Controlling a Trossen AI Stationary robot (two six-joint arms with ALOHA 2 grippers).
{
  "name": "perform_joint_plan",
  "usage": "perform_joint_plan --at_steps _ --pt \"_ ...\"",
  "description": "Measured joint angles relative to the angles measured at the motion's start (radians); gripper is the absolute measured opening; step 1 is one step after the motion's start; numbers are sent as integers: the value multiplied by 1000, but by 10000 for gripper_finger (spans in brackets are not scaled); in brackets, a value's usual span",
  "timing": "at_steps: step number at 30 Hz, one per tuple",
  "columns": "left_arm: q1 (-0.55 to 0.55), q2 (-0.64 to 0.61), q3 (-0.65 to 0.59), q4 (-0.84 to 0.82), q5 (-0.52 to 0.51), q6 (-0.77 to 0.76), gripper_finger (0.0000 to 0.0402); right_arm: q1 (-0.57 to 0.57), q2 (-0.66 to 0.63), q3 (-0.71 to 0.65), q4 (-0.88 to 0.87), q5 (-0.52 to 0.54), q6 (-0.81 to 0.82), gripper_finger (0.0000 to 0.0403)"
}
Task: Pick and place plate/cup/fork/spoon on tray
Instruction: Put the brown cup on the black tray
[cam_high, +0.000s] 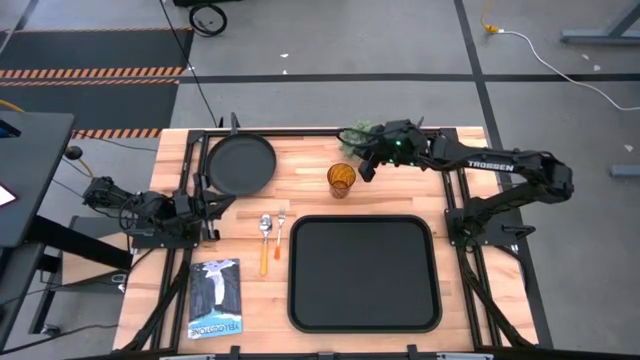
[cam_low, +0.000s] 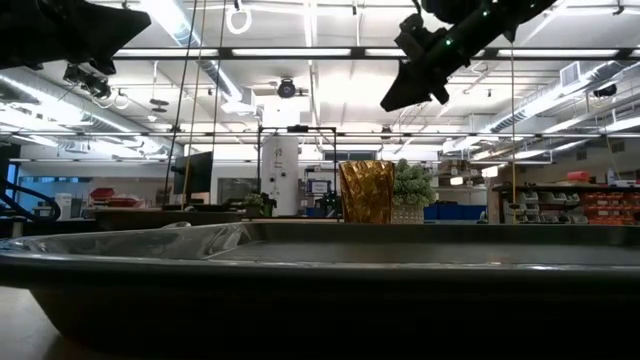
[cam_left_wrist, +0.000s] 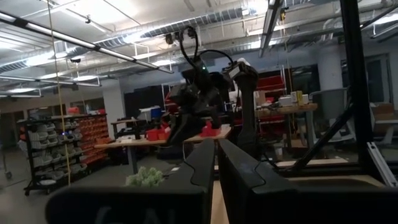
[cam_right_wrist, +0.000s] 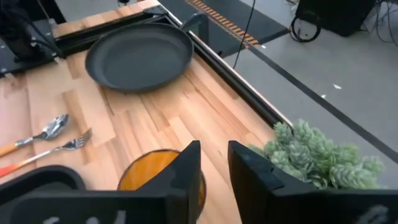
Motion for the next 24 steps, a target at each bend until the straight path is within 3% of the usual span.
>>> perform_joint_plan --at_steps 6,17,24 --pt "0 0 0 -1 -6 0 27 -24 61 45 -38 -59 -1 110" --pt "0 0 0 -2 -10 -15 27 -30 216 255 -167 -51 -104 122" --pt "0 0 0 -2 -10 -35 27 -43 256 284 -190 -57 -137 122"
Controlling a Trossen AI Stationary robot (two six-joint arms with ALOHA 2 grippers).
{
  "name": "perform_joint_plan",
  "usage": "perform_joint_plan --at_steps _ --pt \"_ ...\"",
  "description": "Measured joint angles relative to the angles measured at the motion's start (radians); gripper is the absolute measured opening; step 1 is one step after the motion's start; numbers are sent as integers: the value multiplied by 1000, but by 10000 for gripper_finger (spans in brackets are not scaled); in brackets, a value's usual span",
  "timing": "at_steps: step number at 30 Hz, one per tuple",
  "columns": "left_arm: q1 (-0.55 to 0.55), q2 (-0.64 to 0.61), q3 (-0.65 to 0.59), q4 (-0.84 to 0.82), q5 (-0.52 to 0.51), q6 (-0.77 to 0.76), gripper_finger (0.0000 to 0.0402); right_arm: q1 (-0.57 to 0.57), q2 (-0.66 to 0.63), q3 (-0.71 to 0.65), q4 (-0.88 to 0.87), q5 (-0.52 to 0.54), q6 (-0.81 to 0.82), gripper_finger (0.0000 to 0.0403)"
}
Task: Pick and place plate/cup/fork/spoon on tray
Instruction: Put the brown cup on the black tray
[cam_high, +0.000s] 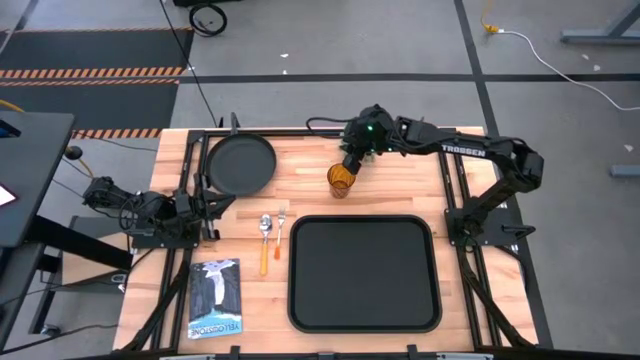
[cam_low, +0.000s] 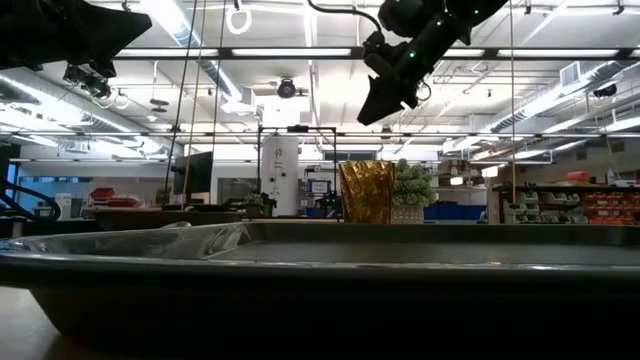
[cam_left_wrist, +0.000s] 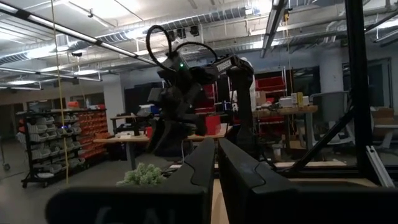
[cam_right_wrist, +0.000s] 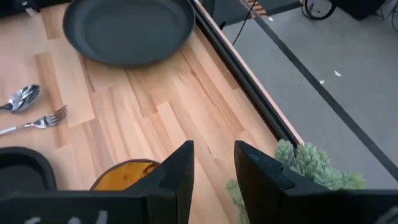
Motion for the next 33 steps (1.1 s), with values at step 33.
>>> perform_joint_plan --at_steps 33 --pt "0 0 0 1 -31 2 27 5 117 -2 -91 -126 -188 193"
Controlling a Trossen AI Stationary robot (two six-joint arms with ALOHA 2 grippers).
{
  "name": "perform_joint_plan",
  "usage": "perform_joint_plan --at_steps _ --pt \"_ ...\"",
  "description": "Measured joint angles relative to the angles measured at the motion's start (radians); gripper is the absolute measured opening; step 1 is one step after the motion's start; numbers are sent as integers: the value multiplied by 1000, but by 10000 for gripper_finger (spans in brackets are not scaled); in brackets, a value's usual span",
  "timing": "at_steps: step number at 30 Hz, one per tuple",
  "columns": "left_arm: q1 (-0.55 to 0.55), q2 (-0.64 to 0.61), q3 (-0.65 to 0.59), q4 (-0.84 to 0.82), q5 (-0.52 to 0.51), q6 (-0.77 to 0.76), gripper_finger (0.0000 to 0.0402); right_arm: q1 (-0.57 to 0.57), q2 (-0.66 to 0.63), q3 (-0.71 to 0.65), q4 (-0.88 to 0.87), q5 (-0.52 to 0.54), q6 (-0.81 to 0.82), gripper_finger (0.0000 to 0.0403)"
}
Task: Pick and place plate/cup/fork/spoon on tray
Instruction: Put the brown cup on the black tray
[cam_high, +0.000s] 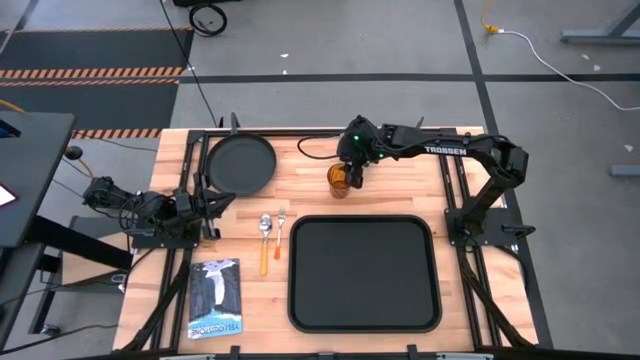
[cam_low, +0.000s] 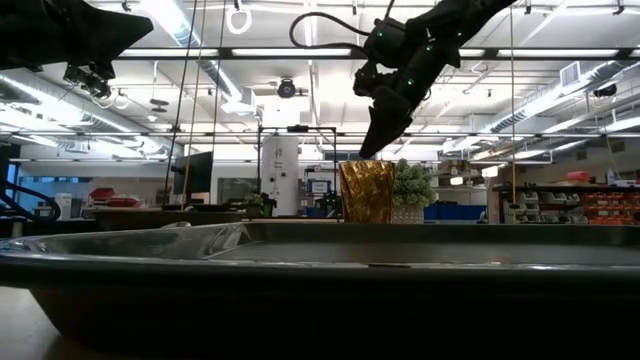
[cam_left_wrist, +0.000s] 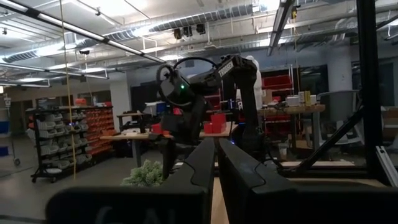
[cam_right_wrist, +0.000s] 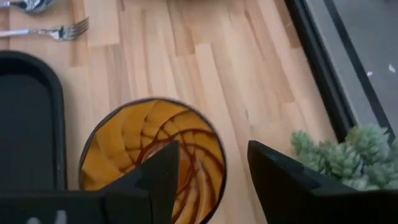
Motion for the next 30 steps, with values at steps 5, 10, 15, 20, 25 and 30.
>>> perform_joint_plan --at_steps 5,10,15,20,25,30 --pt "0 0 0 -1 0 -4 27 -1 7 -1 -7 11 0 182" --pt "0 0 0 -1 0 -3 27 -4 7 0 -7 22 0 178" --pt "0 0 0 0 0 -5 27 -11 23 0 -29 8 25 178" --pt "0 0 0 -1 0 -6 27 -11 40 0 -41 8 34 178" --pt "0 0 0 1 0 -7 27 -11 38 0 -45 8 54 178" --pt "0 0 0 -1 0 -7 27 -11 38 0 -64 8 76 177"
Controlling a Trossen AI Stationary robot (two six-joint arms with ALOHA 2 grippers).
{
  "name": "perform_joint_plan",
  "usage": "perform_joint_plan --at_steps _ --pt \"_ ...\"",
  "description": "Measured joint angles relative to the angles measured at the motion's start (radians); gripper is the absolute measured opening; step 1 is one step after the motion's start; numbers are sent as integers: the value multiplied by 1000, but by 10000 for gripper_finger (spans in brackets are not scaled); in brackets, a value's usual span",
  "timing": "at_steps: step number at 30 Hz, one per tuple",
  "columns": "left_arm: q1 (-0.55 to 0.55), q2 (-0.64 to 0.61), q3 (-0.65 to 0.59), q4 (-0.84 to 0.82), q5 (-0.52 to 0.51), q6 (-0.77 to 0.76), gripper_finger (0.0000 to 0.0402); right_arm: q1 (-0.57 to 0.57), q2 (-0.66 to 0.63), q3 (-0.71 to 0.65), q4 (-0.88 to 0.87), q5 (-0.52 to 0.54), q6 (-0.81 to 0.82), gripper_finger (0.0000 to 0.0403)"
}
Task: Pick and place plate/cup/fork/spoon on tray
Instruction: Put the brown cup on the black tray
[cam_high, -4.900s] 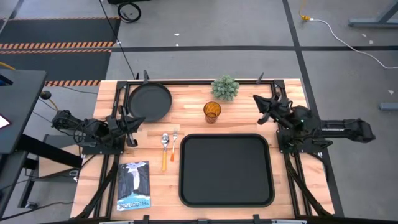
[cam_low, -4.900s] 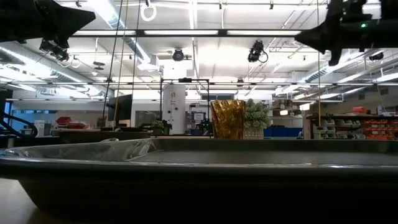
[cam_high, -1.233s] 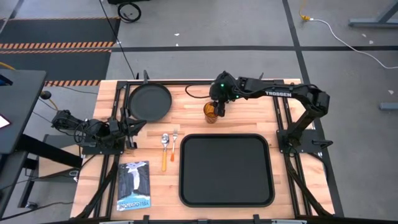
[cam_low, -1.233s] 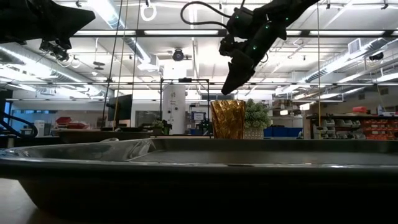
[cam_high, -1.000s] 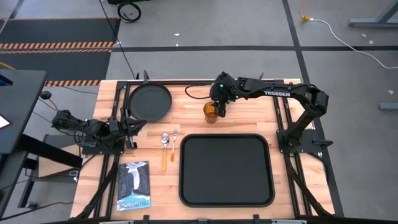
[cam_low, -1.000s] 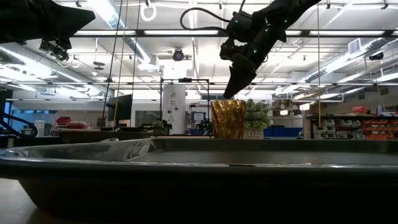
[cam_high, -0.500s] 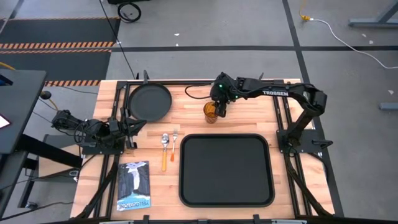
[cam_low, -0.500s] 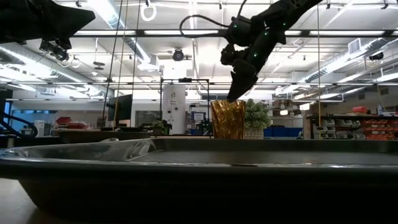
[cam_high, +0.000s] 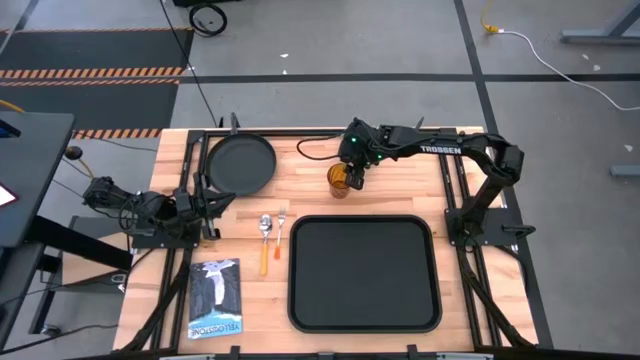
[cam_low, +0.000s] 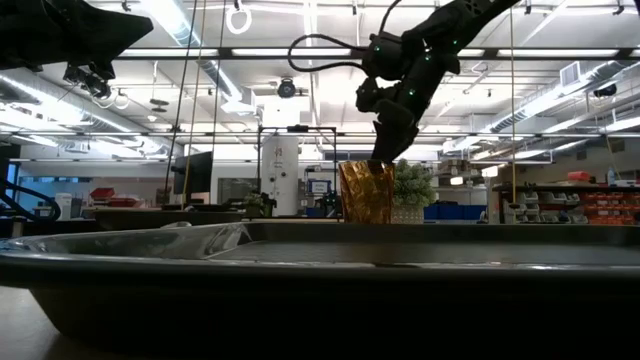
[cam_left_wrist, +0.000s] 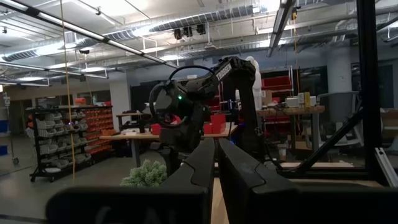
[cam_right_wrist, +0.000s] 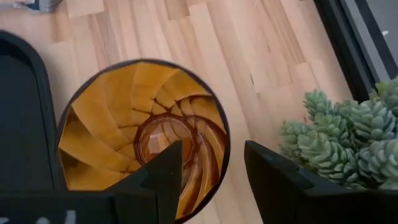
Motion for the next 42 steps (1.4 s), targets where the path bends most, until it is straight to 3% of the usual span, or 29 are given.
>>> perform_joint_plan --at_steps 34,42 --pt "0 0 0 1 0 2 27 -1 -2 0 -72 17 141 20" --pt "0 0 0 1 0 0 27 -1 -2 1 -68 28 142 16"
